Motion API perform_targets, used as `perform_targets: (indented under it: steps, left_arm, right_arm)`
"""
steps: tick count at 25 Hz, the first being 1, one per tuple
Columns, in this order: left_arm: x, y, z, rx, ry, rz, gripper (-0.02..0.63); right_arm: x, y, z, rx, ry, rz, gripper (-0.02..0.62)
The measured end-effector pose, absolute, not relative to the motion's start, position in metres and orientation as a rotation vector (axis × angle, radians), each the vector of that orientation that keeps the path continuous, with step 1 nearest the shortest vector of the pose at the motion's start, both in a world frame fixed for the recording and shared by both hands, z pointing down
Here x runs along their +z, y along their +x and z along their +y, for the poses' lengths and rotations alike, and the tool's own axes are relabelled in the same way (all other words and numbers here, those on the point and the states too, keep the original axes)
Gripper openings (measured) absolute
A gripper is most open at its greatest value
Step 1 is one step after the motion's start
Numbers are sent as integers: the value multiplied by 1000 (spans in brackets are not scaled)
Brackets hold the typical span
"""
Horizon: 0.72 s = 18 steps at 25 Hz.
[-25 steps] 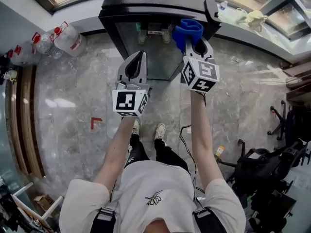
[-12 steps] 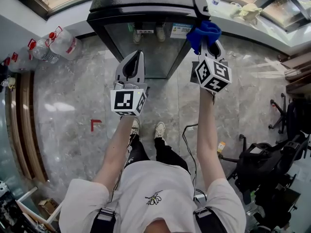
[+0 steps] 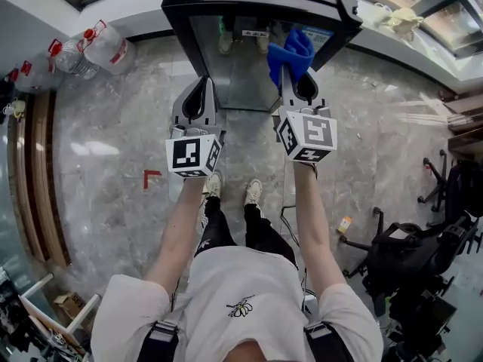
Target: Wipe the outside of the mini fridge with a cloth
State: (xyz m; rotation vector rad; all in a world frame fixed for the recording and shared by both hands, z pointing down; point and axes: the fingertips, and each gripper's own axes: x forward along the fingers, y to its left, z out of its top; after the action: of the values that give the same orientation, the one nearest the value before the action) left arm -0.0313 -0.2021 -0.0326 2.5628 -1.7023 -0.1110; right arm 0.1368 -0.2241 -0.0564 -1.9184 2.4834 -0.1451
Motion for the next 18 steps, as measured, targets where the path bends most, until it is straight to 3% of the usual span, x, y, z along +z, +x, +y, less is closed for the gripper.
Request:
perform_targets:
  steps: [10,18]
  left_arm:
    - [3,-164,-204,-84,2456,-1814,3]
    - [37,-194,-200,-10,2464,-1769,3]
  right_arm:
    - [-19,-43,-259,-251,-1658,2629,81]
    - [8,-96,-293,-312,-1676,2614,81]
